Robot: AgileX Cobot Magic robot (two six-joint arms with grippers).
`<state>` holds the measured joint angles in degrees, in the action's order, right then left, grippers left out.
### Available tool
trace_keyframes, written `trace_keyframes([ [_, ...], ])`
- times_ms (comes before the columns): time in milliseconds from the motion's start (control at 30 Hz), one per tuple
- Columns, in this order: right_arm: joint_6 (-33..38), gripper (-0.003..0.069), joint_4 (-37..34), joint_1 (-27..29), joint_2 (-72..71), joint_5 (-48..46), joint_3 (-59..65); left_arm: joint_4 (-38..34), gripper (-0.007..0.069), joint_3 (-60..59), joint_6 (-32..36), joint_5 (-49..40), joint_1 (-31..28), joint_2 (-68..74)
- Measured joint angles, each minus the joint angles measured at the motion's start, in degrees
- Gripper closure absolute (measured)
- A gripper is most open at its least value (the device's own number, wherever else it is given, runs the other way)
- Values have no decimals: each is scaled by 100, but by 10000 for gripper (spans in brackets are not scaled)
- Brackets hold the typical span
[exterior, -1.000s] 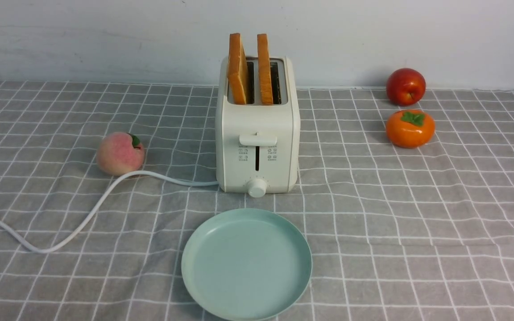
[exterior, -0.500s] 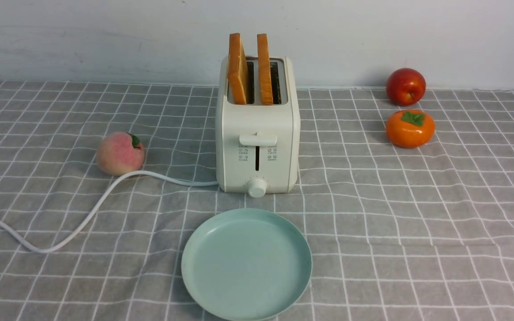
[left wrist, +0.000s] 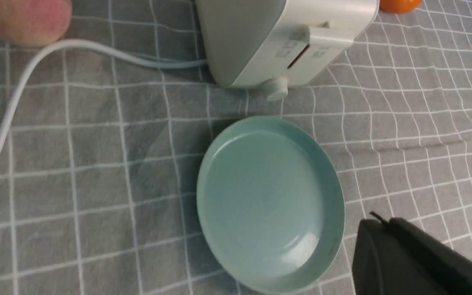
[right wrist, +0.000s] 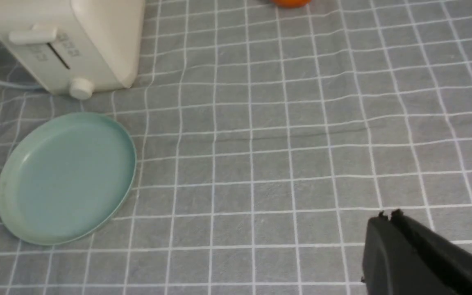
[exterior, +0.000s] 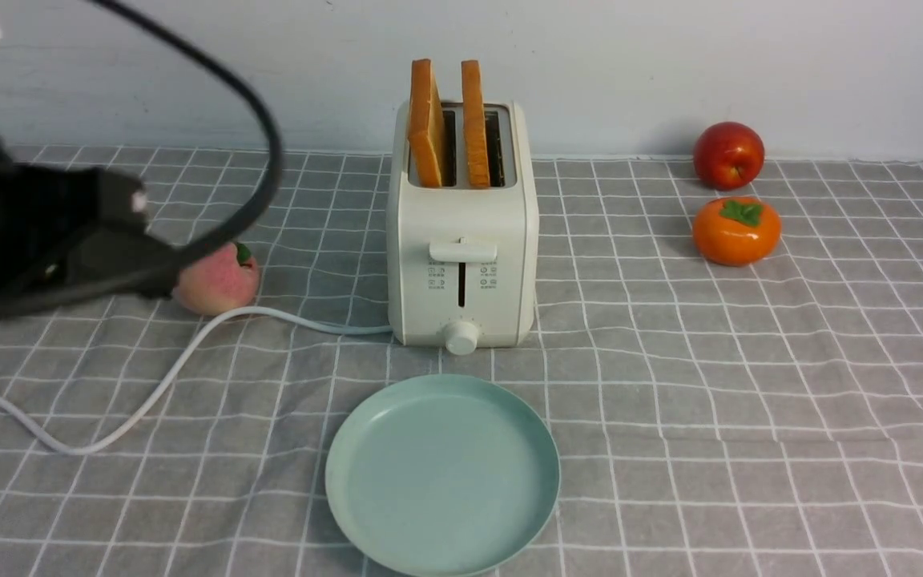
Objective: Take toasted bread from bread machine on grey coffee table place on plate.
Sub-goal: 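Reach for a toast slice standing in the toaster with the left gripper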
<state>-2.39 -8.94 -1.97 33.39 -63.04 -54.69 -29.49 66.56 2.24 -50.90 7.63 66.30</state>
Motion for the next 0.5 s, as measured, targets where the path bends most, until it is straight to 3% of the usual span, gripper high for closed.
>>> trace_keyframes([
  [200,239,676,-371,0,12,423,503,946,638,1784,-933,153,782,1855],
  [333,239,674,-446,0,37,588,741,1674,638,3093,-1087,-99,1091,2970],
  [500,239,673,-446,0,37,629,854,1945,638,4350,-1145,-176,1260,3970],
])
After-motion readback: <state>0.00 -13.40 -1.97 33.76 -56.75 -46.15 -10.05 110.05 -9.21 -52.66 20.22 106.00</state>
